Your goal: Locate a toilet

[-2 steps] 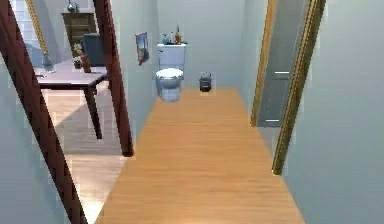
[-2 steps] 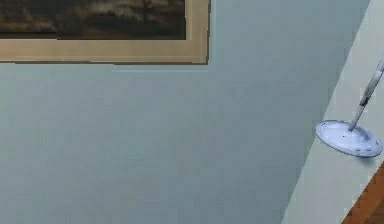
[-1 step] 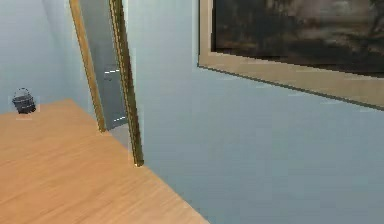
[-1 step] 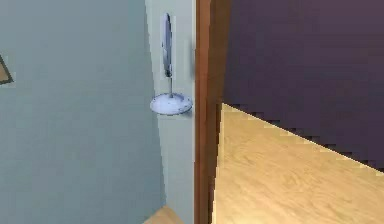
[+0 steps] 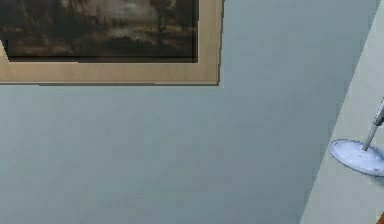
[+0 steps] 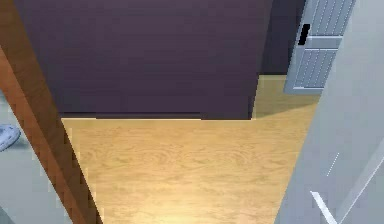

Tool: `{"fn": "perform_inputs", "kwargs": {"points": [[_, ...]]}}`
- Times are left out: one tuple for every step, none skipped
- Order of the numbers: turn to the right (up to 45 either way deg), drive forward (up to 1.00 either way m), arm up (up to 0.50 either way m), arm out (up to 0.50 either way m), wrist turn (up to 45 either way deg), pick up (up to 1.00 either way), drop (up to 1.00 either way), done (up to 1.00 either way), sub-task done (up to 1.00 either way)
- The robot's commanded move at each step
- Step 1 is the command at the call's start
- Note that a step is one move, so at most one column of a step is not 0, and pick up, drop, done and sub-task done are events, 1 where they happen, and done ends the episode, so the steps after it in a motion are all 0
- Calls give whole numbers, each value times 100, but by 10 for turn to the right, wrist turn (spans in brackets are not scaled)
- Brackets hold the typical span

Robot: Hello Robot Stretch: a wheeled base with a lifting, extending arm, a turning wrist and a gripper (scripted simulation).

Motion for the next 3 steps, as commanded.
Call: {"fn": "perform_inputs", "kwargs": {"points": [[0, 5, 0, 0, 0, 0, 0, 0, 0], [-450, 0, 0, 0, 0, 0, 0, 0, 0], [-300, 0, 0, 0, 0, 0, 0, 0, 0]]}}
